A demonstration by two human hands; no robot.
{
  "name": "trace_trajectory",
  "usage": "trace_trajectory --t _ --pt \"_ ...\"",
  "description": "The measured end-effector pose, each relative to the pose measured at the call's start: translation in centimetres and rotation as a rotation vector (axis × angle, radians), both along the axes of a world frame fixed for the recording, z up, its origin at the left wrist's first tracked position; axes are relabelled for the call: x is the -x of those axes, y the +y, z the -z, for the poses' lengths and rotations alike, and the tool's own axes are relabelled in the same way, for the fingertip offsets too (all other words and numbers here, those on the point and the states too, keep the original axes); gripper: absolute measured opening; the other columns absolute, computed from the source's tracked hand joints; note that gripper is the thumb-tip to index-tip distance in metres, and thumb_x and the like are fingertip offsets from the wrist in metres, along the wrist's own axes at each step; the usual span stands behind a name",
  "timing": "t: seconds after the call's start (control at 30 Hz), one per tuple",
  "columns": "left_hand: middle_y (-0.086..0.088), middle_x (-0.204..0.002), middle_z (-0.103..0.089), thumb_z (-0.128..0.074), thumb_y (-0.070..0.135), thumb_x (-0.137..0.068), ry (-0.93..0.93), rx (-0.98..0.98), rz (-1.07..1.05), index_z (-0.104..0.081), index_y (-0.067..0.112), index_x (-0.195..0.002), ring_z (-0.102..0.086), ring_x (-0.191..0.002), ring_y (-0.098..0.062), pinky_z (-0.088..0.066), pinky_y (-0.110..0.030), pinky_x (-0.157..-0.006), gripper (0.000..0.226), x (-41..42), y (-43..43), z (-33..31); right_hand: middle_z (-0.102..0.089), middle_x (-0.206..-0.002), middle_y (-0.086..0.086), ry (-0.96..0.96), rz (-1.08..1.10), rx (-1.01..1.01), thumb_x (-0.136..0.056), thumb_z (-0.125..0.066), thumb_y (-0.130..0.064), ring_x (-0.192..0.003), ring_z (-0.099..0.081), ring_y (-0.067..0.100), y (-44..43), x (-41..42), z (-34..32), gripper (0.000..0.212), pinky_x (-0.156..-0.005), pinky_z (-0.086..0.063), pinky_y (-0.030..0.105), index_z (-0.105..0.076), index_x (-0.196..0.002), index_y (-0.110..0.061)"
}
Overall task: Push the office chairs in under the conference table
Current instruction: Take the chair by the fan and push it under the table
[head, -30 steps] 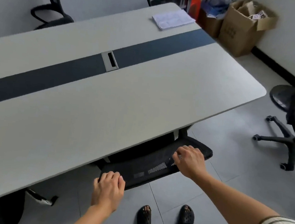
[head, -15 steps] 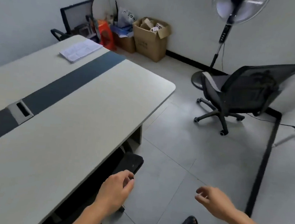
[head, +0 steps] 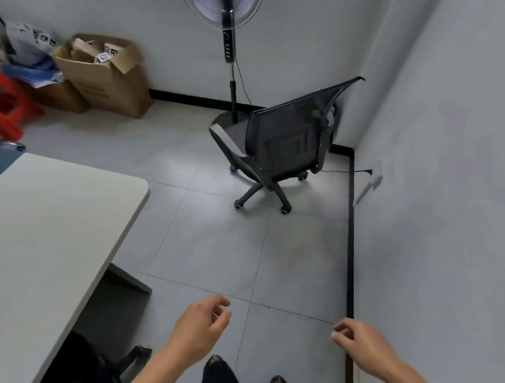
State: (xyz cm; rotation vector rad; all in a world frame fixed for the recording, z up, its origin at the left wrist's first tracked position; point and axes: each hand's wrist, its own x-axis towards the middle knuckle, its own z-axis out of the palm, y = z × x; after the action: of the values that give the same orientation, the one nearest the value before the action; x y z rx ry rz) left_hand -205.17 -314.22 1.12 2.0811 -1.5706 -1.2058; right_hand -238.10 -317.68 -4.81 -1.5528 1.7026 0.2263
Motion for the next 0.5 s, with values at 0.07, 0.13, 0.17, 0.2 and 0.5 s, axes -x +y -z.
trace_trajectory --t 0.07,0.13,0.17,0.2,0.5 --pt "0.011 -0.084 -0.067 -0.054 0.033 -0.089 -0.001 -0.019 0.045 -0.062 0.026 -0.103 -0.062 -0.073 -0.003 -0.051 -0.022 -0.069 0.018 0.2 -3.1 0.5 -0.068 -0.096 -0.014 0.002 0.026 -0.011 -0.086 -0.057 -0.046 -0.088 -0.062 0.004 -2.3 0.6 0.5 0.028 -0.079 -0.051 0.025 -0.065 -0.106 -0.027" --pt "0.01 -0.082 -0.067 -0.054 0.033 -0.089 -0.008 -0.024 0.08 -0.062 0.026 -0.099 -0.062 -0.072 -0.004 -0.052 -0.026 -0.07 0.014 0.1 -6.5 1.1 -0.066 -0.095 -0.015 0.003 0.048 -0.011 -0.086 -0.057 -0.046 -0.09 -0.062 0.006 -4.9 0.6 0.8 0.029 -0.081 -0.052 0.028 -0.065 -0.107 -0.027" --pt "0.01 -0.08 -0.067 -0.055 0.032 -0.089 -0.012 -0.015 0.089 -0.062 0.026 -0.098 -0.062 -0.072 -0.004 -0.052 -0.026 -0.07 0.013 -0.1 -8.4 1.4 -0.066 -0.095 -0.015 0.0 0.068 -0.004 -0.086 -0.057 -0.046 -0.09 -0.062 0.006 -6.4 0.5 0.9 0.029 -0.082 -0.052 0.028 -0.065 -0.107 -0.028" --pt "0.01 -0.079 -0.067 -0.055 0.031 -0.089 -0.017 -0.003 0.094 -0.063 0.025 -0.098 -0.062 -0.071 -0.004 -0.052 -0.025 -0.069 0.013 -0.4 -10.4 1.7 -0.066 -0.096 -0.014 -0.006 0.09 0.009 -0.086 -0.057 -0.046 -0.09 -0.062 0.006 -8.0 0.3 1.0 0.029 -0.082 -0.052 0.028 -0.065 -0.107 -0.028" --pt "0.007 -0.081 -0.068 -0.056 0.029 -0.089 -0.018 0.081 0.19 -0.065 0.02 -0.102 -0.062 -0.073 -0.005 -0.052 -0.026 -0.069 0.018 -1.6 -31.0 -0.4 -0.065 -0.099 -0.014 -0.09 0.337 0.147 -0.088 -0.058 -0.042 -0.092 -0.06 0.006 -24.5 -0.9 -3.2 0.025 -0.086 -0.051 0.031 -0.064 -0.107 -0.028"
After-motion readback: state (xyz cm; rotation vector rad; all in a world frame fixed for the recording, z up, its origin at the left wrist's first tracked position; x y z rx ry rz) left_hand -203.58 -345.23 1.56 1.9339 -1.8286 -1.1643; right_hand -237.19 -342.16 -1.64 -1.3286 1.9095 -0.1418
